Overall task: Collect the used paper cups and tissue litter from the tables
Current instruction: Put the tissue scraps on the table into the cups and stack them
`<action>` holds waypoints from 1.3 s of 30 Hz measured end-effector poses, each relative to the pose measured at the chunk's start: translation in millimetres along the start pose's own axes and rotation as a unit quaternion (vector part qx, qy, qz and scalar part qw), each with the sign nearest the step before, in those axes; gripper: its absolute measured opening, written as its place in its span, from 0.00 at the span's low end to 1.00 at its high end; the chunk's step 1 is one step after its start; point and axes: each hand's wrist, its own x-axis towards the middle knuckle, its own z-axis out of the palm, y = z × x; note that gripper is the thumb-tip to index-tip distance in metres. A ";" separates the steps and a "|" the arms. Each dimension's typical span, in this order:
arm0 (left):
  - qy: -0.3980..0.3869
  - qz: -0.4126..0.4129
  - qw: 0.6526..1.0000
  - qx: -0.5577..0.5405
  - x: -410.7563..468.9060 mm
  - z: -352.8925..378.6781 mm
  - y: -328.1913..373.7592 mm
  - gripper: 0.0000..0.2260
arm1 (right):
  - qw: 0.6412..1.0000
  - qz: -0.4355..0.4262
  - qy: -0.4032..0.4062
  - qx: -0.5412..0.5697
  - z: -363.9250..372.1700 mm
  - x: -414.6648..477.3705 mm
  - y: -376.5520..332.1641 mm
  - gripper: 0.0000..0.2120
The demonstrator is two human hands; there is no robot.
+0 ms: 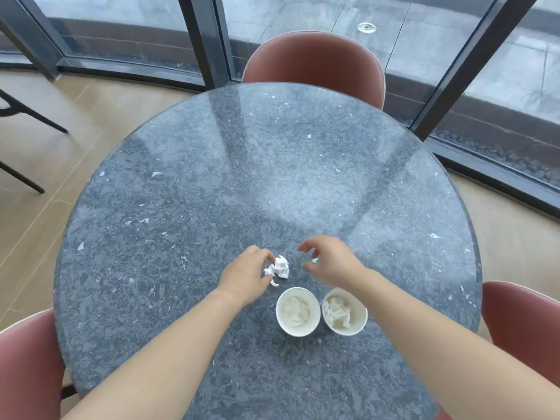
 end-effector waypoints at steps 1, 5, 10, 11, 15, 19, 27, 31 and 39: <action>-0.003 -0.003 1.000 0.004 4.2 1.4 -0.4 0.14 | 1.000 -0.001 -0.007 -0.005 0.7 5.6 2.0 0.13; -0.019 -0.008 1.000 0.004 21.0 10.8 1.3 0.20 | 1.000 0.003 -0.021 -0.023 4.1 18.7 16.0 0.14; -0.053 -0.017 0.998 -0.021 32.6 24.9 3.9 0.20 | 0.999 0.033 -0.030 -0.014 4.7 16.4 33.7 0.13; -0.057 -0.017 0.998 -0.024 34.1 27.9 4.3 0.18 | 0.999 0.039 -0.031 -0.009 4.1 14.8 36.3 0.13; -0.055 -0.010 0.998 -0.029 36.7 33.2 7.5 0.09 | 0.998 0.057 -0.026 0.016 -1.5 8.5 45.4 0.12; -0.030 0.013 0.999 -0.035 40.1 23.3 19.4 0.09 | 0.998 0.062 -0.002 0.033 -9.2 2.6 48.3 0.11; 0.053 0.073 0.991 -0.100 15.9 -11.7 50.9 0.08 | 0.996 0.016 0.059 0.070 -19.1 -28.4 22.0 0.12; 0.064 0.084 0.989 -0.099 -15.3 -16.8 56.9 0.10 | 0.993 -0.005 0.045 0.110 -13.9 -53.2 2.2 0.14; 0.052 0.100 0.988 -0.111 -61.1 -4.9 59.0 0.12 | 0.990 -0.008 0.067 0.125 10.1 -85.7 -11.3 0.05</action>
